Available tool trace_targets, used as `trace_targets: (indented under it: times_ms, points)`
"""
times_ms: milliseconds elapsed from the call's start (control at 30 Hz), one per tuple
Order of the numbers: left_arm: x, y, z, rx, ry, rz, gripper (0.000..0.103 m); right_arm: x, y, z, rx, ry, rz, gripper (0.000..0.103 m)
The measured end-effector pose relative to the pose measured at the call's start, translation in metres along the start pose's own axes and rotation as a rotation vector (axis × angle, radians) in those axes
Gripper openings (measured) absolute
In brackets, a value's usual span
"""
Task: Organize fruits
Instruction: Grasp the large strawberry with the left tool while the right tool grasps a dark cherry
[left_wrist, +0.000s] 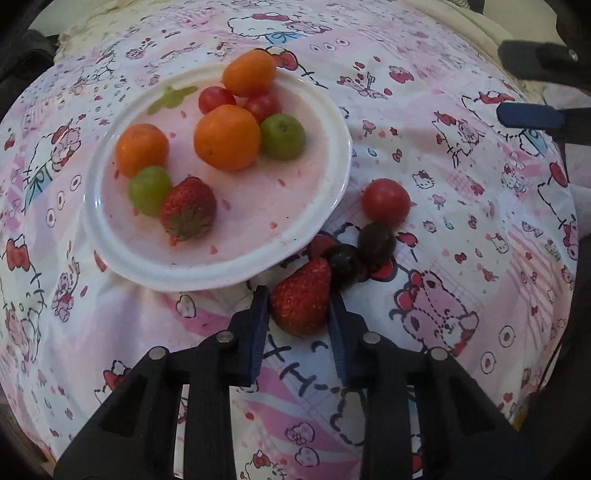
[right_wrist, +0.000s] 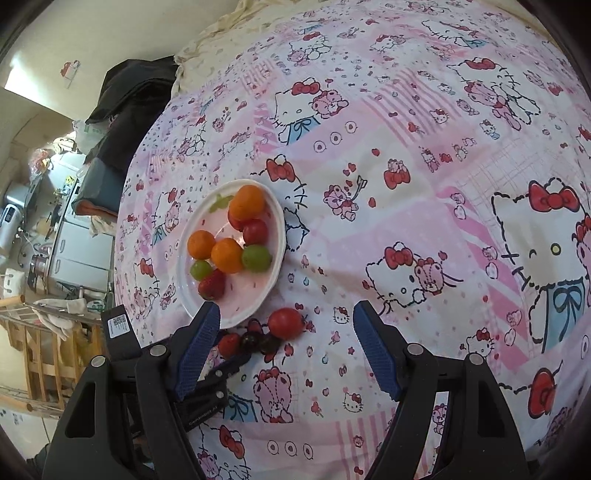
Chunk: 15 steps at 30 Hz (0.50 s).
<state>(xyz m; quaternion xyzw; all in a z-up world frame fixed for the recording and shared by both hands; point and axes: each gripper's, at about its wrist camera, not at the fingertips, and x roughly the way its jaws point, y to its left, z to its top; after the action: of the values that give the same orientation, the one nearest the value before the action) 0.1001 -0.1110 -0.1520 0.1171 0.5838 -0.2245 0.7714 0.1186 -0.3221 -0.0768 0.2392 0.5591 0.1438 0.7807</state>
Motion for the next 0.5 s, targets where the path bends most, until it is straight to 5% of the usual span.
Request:
trace_targets:
  times_ms: [300,433,500]
  points:
    - [-0.043,0.009,-0.01,-0.101,-0.032,-0.012,0.026,0.023,-0.002,-0.015,0.065,0.105,0.045,0.077]
    - [-0.066,0.029,-0.02,-0.241,-0.037,-0.001,0.027,0.04,0.004,-0.024,0.056,0.162,0.048,0.075]
    - [-0.078,0.042,-0.031,-0.317,-0.042,0.0,0.027,0.049,0.008,-0.025,0.052,0.189,0.055,0.065]
